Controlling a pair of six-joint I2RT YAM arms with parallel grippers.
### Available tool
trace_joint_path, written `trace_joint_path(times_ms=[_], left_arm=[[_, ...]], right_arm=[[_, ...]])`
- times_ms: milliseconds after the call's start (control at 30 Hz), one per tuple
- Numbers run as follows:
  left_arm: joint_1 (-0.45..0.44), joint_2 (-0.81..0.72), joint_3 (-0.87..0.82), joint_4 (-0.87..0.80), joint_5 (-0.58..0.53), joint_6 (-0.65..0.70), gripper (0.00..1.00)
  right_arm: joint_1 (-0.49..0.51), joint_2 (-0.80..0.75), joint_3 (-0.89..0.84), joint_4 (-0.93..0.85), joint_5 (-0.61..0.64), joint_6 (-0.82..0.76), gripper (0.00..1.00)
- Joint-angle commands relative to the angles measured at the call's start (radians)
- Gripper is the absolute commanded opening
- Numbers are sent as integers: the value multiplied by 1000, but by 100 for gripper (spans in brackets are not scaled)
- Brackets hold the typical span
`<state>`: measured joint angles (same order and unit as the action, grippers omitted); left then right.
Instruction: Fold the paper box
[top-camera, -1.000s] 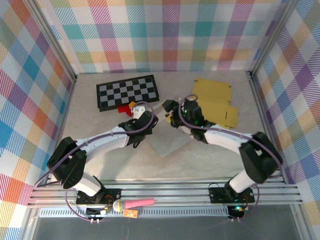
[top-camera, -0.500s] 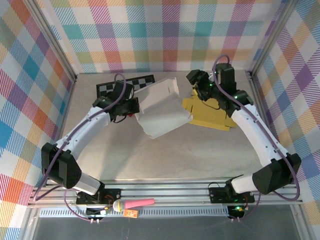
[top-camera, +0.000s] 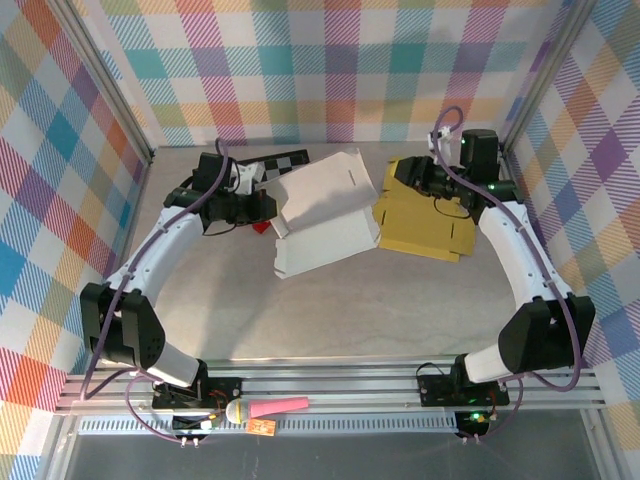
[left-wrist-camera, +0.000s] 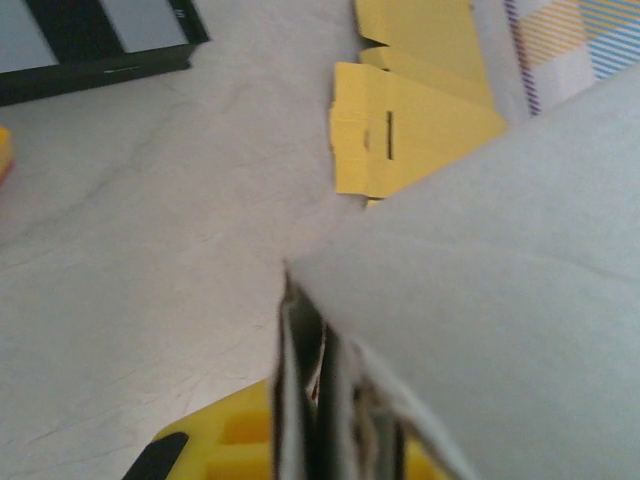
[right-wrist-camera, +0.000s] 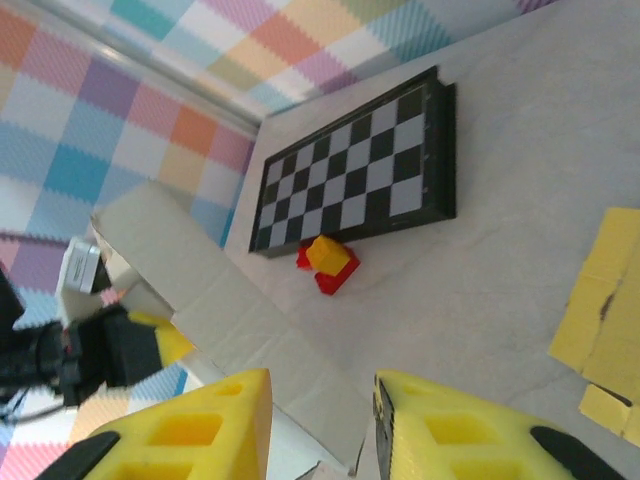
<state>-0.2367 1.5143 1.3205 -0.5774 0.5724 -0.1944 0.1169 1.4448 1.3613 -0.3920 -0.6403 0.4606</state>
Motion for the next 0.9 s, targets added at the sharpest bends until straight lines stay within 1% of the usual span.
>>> trace_joint_path(times_ms=[0, 200, 333, 500, 667, 733, 767, 800, 867], left_arm=[[14, 31, 0, 43, 173, 54, 0], [34, 73, 13, 61, 265, 62, 0], [36, 104, 32, 40, 291, 75, 0], [37, 115, 37, 5, 293, 101, 0], [37, 120, 40, -5, 296, 106, 0], [39, 122, 42, -3, 294, 102, 0], [40, 124, 43, -1, 295, 98, 0], [43, 125, 43, 1, 296, 91, 0], [48, 127, 45, 2, 296, 82, 0]], right_arm=[[-14, 17, -6, 44, -142, -115, 36], [-14, 72, 47, 48, -255, -137, 41], [-15, 95, 62, 31, -279, -159, 42], [-13, 101, 71, 53, -333, -145, 44], [-9, 105, 66, 46, -348, -146, 44], [-7, 91, 55, 24, -307, -159, 44], [-9, 74, 36, 27, -263, -160, 44], [-13, 38, 3, 43, -195, -151, 46], [-25, -26, -49, 46, -4, -81, 52]])
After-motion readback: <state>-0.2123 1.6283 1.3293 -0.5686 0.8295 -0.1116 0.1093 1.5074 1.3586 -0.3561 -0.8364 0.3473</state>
